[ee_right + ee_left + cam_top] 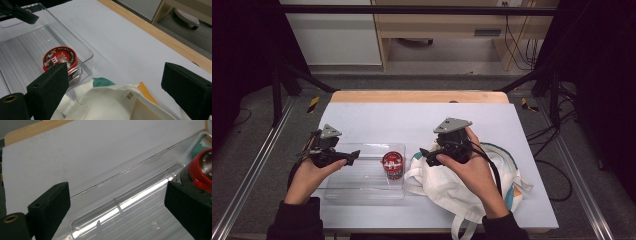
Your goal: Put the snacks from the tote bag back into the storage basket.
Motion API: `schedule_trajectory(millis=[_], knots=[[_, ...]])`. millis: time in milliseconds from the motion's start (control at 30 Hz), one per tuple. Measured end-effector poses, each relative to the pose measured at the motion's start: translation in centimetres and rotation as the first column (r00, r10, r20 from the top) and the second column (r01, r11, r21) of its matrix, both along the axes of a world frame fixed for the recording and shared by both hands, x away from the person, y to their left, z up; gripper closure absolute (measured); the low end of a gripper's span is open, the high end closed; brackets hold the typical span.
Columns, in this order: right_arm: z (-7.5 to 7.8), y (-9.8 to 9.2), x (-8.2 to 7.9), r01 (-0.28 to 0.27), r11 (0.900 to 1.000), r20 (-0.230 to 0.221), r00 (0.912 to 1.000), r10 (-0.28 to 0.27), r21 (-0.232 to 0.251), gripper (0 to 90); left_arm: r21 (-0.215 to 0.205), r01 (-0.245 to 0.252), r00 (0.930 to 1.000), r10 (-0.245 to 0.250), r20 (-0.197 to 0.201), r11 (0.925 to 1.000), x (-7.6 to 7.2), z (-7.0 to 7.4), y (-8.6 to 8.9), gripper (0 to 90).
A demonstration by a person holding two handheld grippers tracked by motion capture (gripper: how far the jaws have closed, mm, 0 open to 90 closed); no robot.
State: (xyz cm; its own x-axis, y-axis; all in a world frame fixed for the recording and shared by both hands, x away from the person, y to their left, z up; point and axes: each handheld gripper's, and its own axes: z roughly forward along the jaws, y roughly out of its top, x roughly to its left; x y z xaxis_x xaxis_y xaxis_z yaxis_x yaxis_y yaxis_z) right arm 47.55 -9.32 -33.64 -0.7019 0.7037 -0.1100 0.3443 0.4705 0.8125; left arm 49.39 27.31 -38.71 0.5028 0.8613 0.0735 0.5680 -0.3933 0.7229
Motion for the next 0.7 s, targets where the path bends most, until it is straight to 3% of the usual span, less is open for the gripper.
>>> schedule_trajectory(millis=[700], knots=[[1.3,-2.9,0.0,0.059,0.998,0.021,0.9980,-0.060,0.038,7.4,-0.002,0.006,0.9998,-0.006,0.020,1.0000,-0.4,0.7,0.1,6.4]])
